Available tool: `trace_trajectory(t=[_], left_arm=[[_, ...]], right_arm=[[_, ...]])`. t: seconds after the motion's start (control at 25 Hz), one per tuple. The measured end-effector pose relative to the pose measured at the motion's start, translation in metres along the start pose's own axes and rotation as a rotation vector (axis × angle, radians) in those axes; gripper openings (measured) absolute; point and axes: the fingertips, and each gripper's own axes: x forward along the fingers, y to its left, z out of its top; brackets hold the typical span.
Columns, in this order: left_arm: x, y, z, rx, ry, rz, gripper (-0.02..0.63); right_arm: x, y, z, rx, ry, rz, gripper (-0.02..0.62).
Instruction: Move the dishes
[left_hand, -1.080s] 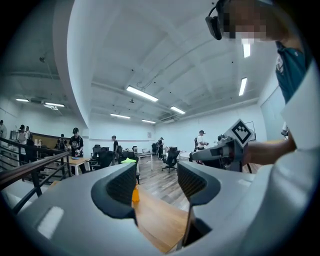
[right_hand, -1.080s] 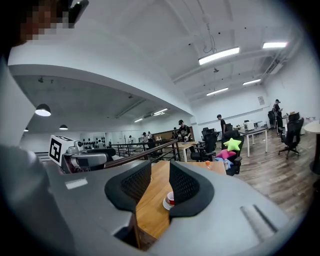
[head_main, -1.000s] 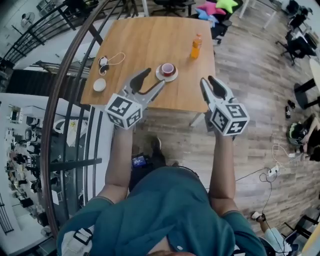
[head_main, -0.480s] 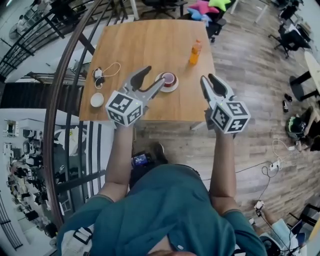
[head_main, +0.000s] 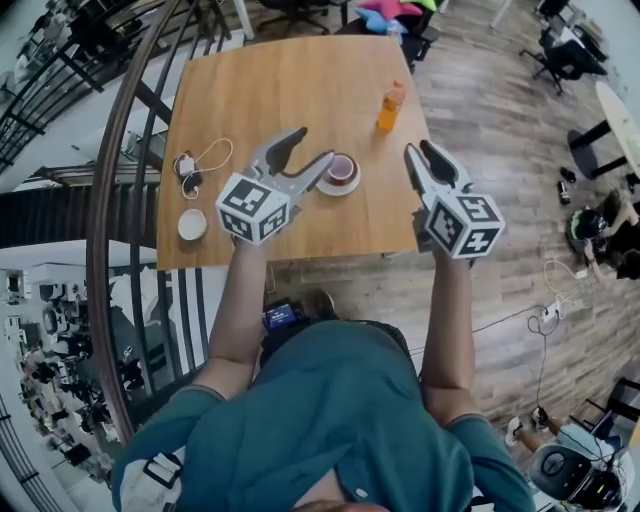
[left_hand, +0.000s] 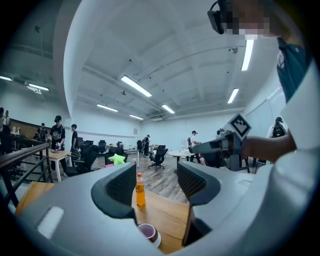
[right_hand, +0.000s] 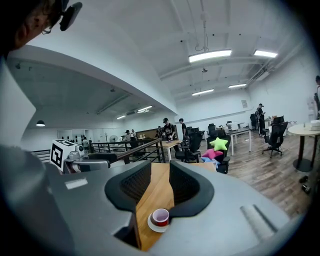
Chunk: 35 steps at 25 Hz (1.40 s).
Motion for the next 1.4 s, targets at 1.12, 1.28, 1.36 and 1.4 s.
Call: trace_trajectory(t=[1.12,1.28,1.36,1.4], left_arm=[[0.052,0.041,-0.128,-0.095,0.204,-0.011,0.279],[0.062,0.035,-0.155,-0.091,0.244,0.002,0.279],[0.068,0.034,-0.166,-0.083,0.265,0.008,0.279],[0.071,0.033,-0.172,-0.079,0.275,0.01,0.281]], right_arm=[[0.093,-0.036,-0.053,0.074,0.142,0.054,0.097],[0.094,-0.045,-0.067,0.089,0.162,0.065,0.097],[0.097,-0.049,-0.073,0.096,0.174,0.073,0.097],[0.098,-0.05,-0.075,0.098,0.179,0.077,0.097]])
